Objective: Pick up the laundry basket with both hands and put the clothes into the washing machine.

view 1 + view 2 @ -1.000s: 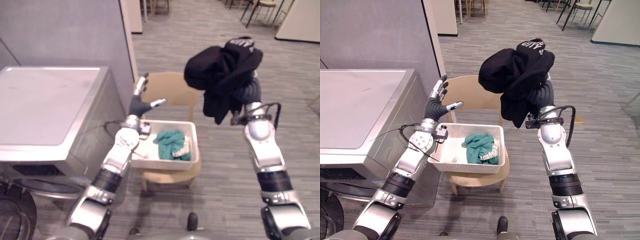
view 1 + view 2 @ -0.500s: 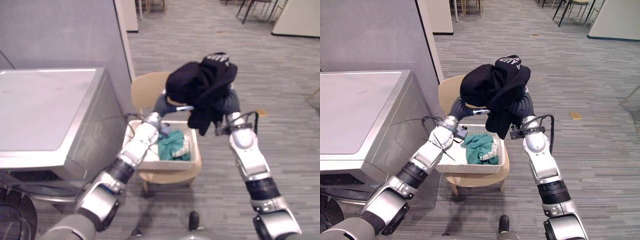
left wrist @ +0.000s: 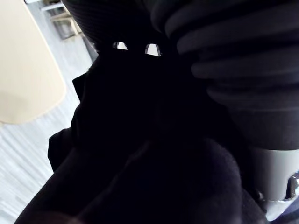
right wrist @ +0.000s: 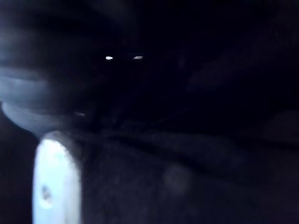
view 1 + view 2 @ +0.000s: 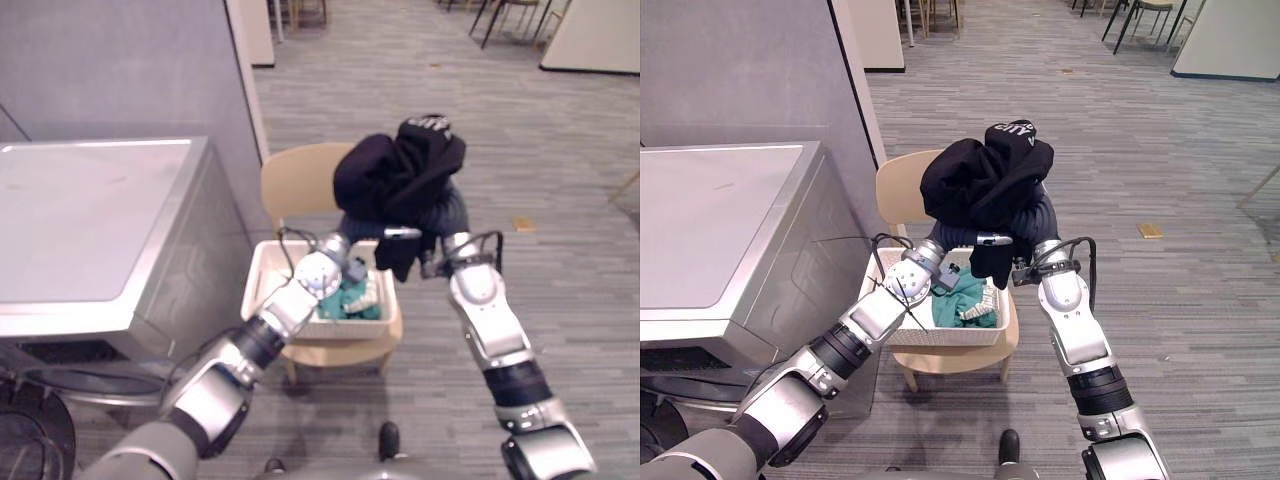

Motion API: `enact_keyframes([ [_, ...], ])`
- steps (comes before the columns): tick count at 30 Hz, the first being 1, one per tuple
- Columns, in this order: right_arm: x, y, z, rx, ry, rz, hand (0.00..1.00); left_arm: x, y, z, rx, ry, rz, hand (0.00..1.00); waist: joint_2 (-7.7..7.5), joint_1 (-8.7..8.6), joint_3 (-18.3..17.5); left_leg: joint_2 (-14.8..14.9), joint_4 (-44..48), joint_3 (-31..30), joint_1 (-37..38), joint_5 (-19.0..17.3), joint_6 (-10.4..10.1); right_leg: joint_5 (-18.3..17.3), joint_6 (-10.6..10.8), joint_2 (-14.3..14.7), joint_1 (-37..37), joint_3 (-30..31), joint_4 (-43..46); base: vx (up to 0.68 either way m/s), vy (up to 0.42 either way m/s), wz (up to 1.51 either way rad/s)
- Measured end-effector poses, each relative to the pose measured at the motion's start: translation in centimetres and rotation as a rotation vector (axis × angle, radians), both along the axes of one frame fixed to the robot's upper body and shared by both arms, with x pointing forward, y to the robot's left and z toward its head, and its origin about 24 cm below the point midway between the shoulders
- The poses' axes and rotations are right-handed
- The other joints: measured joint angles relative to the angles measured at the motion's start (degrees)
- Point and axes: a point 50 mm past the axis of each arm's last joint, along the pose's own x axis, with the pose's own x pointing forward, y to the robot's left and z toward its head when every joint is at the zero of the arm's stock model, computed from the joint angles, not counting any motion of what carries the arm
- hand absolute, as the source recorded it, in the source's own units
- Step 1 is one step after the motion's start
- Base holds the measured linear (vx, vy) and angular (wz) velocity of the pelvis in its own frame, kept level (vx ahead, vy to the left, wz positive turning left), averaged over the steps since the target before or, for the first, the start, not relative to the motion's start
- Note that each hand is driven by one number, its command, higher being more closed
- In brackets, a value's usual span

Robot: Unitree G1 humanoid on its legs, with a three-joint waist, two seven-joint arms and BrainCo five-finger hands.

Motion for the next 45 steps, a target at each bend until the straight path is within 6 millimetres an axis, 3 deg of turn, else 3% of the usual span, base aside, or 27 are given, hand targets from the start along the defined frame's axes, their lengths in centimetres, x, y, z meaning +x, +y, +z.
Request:
enact_keyframes([
  [14,-0.3,0.0,0.1,0.030,-0.024,0.016,1.00,-0.6,-0.7,0.3,0.086,-0.083,-0.003,0.00,-0.05,0.38,0.0,0.0,0.1,-1.4,-0.1,0.0,0.0,0.0,0.0,-0.1,0.9,-1.0,0.0,0.00,0.000,0.04],
  [15,-0.3,0.1,0.1,0.033,-0.023,0.018,1.00,-0.6,-0.7,0.3,0.085,-0.084,-0.001,1.00,-0.06,0.41,0.0,0.0,0.1,-1.4,-0.1,0.0,0.0,0.0,0.0,-0.1,0.9,-1.0,0.0,0.00,0.000,0.00],
  [30,-1.3,1.5,1.6,0.090,-0.096,0.064,1.00,-0.9,-1.2,1.6,0.005,-0.110,0.042,1.00,-0.43,0.44,-0.3,0.1,0.2,-0.4,-0.2,0.0,0.0,0.0,0.0,0.1,0.4,-0.8,0.0,0.00,0.000,-0.02],
  [31,-1.3,1.5,1.6,0.098,-0.094,0.068,0.00,-0.9,-1.2,1.6,0.009,-0.115,0.044,1.00,-0.42,0.43,-0.4,0.1,0.2,-0.4,-0.2,0.0,0.0,0.0,0.0,0.1,0.4,-0.8,0.0,0.00,0.000,0.00],
  [38,-1.9,0.8,2.3,0.191,-0.111,0.086,0.00,-1.3,-1.8,2.4,-0.028,-0.132,0.028,1.00,-0.30,0.48,-0.8,0.1,0.2,-0.3,-0.2,0.0,0.0,0.0,0.0,0.1,0.4,-0.8,0.0,0.00,0.000,0.00],
  [45,-4.9,-2.9,2.6,0.265,-0.201,-0.036,0.00,-2.4,-3.1,3.8,-0.061,-0.176,-0.047,1.00,-0.21,0.42,-1.6,0.1,0.1,0.8,0.1,0.0,0.0,-0.1,0.1,0.2,-0.1,0.3,0.0,0.00,-0.001,-0.07],
])
